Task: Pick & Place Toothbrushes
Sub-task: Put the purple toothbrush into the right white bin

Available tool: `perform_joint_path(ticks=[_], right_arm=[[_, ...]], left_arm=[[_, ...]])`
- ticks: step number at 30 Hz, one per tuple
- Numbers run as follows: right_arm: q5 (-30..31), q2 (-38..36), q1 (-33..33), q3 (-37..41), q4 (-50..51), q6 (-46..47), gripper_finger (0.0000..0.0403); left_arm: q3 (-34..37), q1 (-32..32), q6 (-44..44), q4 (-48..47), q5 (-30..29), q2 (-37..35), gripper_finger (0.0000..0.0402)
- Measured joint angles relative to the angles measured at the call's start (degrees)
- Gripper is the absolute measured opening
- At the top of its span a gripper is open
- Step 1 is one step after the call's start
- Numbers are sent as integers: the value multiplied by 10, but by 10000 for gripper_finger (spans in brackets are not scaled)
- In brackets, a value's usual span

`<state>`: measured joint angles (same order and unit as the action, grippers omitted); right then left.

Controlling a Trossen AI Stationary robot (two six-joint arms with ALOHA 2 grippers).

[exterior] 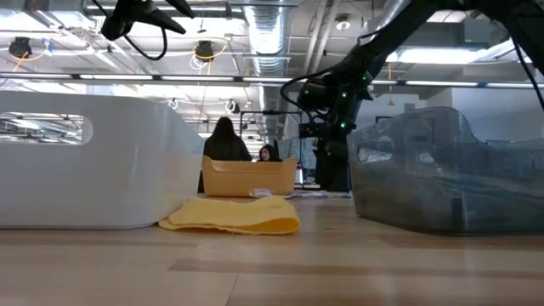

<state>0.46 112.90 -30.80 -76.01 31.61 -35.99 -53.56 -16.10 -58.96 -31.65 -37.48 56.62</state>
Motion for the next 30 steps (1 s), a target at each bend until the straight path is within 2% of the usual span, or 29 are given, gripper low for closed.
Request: perform_joint_path(ticks=[6, 12, 21, 25, 30], right_arm=[[-52, 6, 1, 0, -12, 0, 290], [-54, 40, 8, -3, 3, 16, 290], [-43, 45, 10, -26, 37, 48, 283], [-43, 47, 14, -36, 68, 75, 256], [-43, 47, 33, -38, 103, 78, 182]], left_arm=[[0, 0, 0, 0, 0, 0, 121], [0, 0, 0, 1, 0, 0, 121], [0, 0, 0, 6, 7, 0, 121], [0, 0, 0, 6, 7, 0, 121], [0, 0, 0, 8, 4, 0, 121]])
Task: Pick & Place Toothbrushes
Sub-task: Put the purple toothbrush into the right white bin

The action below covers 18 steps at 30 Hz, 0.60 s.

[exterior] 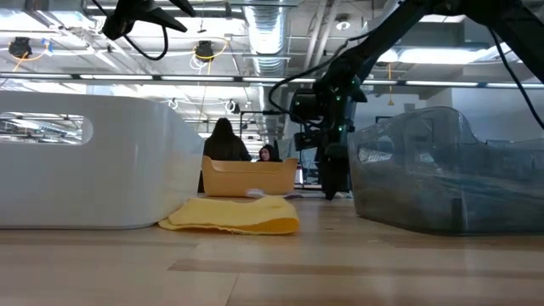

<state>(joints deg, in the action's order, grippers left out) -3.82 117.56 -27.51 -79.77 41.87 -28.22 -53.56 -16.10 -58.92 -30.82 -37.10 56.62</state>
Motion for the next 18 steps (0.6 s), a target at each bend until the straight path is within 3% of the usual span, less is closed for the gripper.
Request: perform_joint_path(ticks=[9, 15, 18], right_arm=[[-3, -1, 49, -1, 33, 44, 18], [-7, -1, 81, -1, 54, 105, 34], [-19, -11, 94, -1, 80, 119, 20]], left_arm=[[0, 0, 0, 5, 0, 0, 121], [0, 0, 0, 9, 0, 0, 121], [0, 0, 0, 10, -1, 0, 121]])
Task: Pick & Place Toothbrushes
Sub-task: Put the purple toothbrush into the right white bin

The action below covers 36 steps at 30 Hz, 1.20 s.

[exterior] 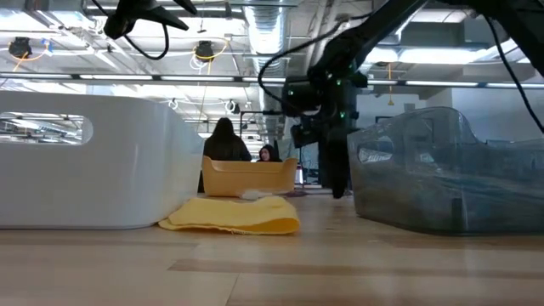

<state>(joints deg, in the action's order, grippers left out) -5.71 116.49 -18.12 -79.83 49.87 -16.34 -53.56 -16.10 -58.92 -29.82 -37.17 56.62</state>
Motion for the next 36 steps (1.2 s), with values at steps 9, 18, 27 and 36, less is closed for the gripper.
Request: perform_joint_path(ticks=[9, 18, 27, 36], right_arm=[[-38, -90, 8, 0, -33, 104, 14], [-162, -178, -41, 0, -162, 318, 14], [-304, -240, -62, 0, -326, 531, 14], [-319, -297, -30, 0, -531, 683, 14]], left_arm=[[0, 0, 22, 16, -1, 0, 121], [0, -3, 75, 87, -14, 0, 121], [1, 70, 107, 190, 51, 8, 121], [0, 205, 124, 416, 251, 14, 121]])
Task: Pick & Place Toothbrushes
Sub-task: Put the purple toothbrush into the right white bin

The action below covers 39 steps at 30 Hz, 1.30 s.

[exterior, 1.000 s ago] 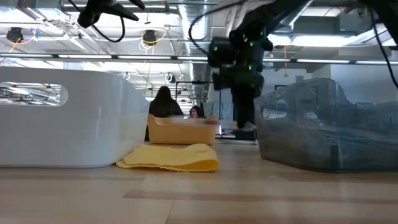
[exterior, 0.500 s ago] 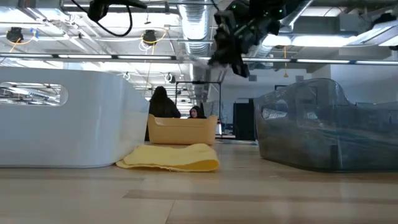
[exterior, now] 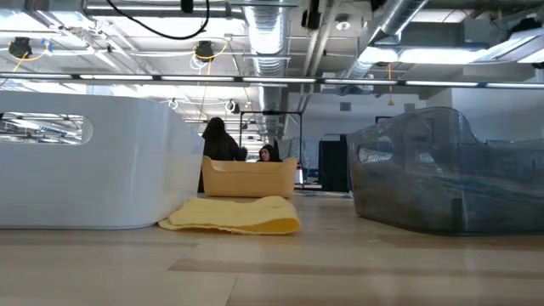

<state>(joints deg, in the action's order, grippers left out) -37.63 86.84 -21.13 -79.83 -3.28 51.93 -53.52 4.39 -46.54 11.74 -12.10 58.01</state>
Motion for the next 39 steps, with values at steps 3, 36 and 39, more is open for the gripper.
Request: perform_joint_path(ticks=[3, 36, 39], right_arm=[[12, -10, 12, -1, -18, 20, 14], [56, 17, 41, 0, 15, 1, 14], [61, 17, 41, 0, 31, -1, 14]], left_arm=[[0, 38, -3, 49, 47, 2, 121], [0, 172, -95, 184, 162, 85, 179], [-1, 179, -94, 194, 162, 94, 170]])
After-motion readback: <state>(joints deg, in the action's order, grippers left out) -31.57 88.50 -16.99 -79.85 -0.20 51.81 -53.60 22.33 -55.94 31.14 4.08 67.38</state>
